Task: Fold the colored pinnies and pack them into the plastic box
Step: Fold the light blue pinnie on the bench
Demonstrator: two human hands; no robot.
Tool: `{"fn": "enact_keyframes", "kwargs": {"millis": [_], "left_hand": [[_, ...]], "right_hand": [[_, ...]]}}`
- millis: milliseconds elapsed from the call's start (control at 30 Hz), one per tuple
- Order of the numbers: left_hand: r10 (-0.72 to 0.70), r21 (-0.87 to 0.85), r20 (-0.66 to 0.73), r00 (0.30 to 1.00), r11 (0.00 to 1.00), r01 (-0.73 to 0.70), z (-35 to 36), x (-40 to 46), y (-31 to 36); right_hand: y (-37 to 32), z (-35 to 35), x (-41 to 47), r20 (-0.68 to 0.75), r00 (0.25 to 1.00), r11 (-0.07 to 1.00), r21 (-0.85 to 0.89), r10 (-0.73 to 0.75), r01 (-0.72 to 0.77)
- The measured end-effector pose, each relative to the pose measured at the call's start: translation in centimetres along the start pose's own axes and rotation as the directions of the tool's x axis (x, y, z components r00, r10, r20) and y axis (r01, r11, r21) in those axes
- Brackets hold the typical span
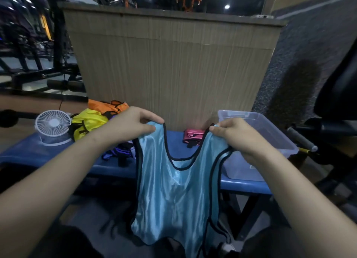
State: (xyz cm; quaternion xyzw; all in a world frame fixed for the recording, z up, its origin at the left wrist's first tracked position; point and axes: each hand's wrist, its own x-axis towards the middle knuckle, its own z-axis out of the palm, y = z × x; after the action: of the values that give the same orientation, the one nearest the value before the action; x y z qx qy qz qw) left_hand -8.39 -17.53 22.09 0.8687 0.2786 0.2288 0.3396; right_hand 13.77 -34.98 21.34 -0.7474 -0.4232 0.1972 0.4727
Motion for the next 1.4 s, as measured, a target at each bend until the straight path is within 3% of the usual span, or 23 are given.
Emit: {"fn": "enact_keyframes", "kwargs": {"millis": [133, 367, 600, 1000, 1133, 1400], "left_hand": [[0.003, -0.037, 0.096, 0.995, 0.999, 0.0, 1.6, -0.1, 0.6], [0.026, -0.044, 0.166, 0.986, 0.999, -0.019, 3.6, -0.3, 1.0], [0.082, -0.25, 0.277, 0.957, 0.968, -0.011, 4.2, -0.6, 1.5], [0.122, -0.236, 0.308, 0.944, 0.97, -0.049, 4.7, -1.5, 2.1], [0.131, -0.18, 0.269, 0.954, 0.98, -0.084, 4.8, -1.2, 1.9], [0.151, -0.146, 0.262, 0.953, 0.983, -0.116, 3.8, -0.8, 0.7]], "right_hand": [[-0.8, 1.9, -0.8, 0.121, 0.99, 0.977, 0.194, 0.07, -0.092], [-1.2, 4.9, -1.4, 0.217, 0.973, 0.934, 0.325, 0.082, -0.151], [-1.4, 6.9, -1.2, 0.279, 0.958, 0.913, 0.37, 0.065, -0.169], [-0.7, 7.2, -0.9, 0.298, 0.954, 0.886, 0.43, 0.044, -0.175], [-0.7, 6.9, -1.3, 0.348, 0.937, 0.908, 0.387, 0.017, -0.16], [-0.3, 5.7, -1.7, 0.369, 0.929, 0.99, 0.139, -0.025, -0.029]]}}
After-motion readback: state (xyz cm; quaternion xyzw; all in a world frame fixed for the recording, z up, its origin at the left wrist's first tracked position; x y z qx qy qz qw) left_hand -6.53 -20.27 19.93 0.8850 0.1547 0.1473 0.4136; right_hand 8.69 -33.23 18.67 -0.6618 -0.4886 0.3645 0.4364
